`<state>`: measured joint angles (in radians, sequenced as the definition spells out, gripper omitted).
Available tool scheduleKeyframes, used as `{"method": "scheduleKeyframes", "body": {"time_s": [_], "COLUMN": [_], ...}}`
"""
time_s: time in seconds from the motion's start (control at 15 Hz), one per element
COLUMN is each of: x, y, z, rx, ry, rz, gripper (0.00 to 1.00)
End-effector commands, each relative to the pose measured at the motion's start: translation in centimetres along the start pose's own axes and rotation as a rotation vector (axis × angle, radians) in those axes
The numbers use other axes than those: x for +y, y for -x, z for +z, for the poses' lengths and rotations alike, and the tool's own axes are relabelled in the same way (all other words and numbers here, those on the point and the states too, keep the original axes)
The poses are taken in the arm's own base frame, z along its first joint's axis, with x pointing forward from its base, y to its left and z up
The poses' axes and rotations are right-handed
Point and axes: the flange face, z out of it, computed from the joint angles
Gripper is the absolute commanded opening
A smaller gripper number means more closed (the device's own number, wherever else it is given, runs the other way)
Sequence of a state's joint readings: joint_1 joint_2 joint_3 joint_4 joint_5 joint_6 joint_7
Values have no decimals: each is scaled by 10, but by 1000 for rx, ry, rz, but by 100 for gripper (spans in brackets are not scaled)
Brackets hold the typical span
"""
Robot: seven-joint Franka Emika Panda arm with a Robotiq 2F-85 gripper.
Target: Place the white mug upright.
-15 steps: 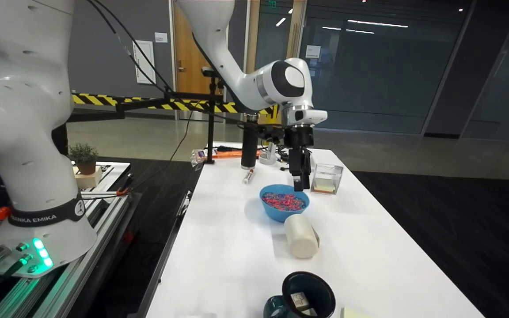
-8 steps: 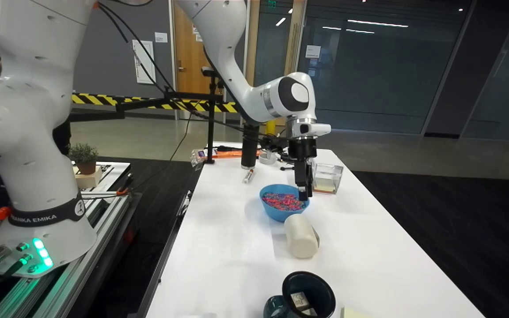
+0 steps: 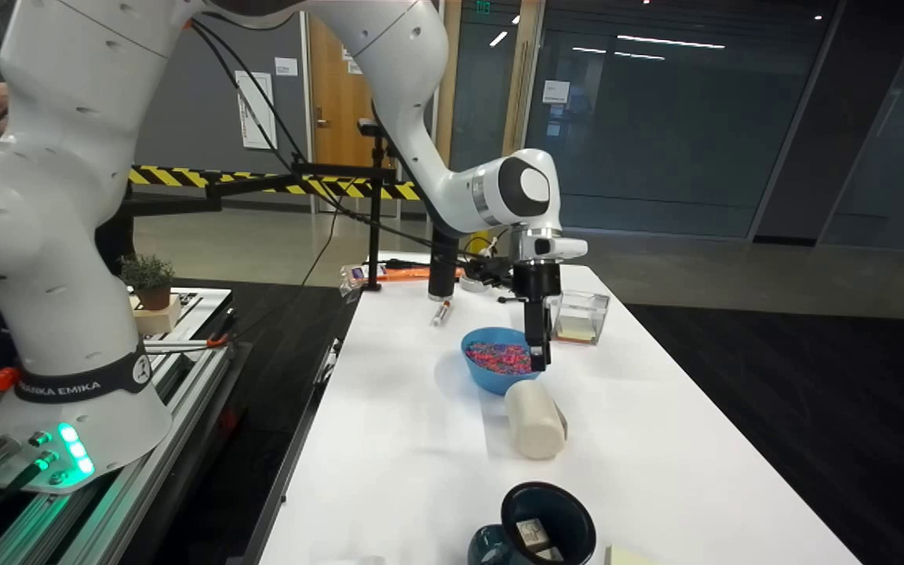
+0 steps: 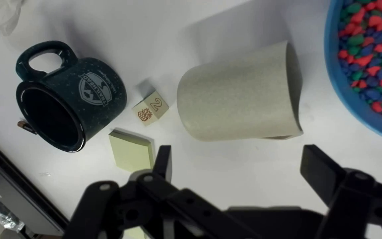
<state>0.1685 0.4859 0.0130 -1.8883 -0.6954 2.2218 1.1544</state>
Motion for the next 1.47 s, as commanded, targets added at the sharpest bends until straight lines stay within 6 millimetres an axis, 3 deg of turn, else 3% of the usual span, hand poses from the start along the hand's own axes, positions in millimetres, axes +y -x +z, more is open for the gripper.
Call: {"method": "scheduleKeyframes", "body": {"time_s": [0.0,0.4,1.4], "x": [-12,-18,-9], "y": [-1,4,7], "z": [1,9,31], "rx": [10,5,0], "ry": [-3,16,63], "rz": [-59,-111,-169], "gripper": [100,100,100]}}
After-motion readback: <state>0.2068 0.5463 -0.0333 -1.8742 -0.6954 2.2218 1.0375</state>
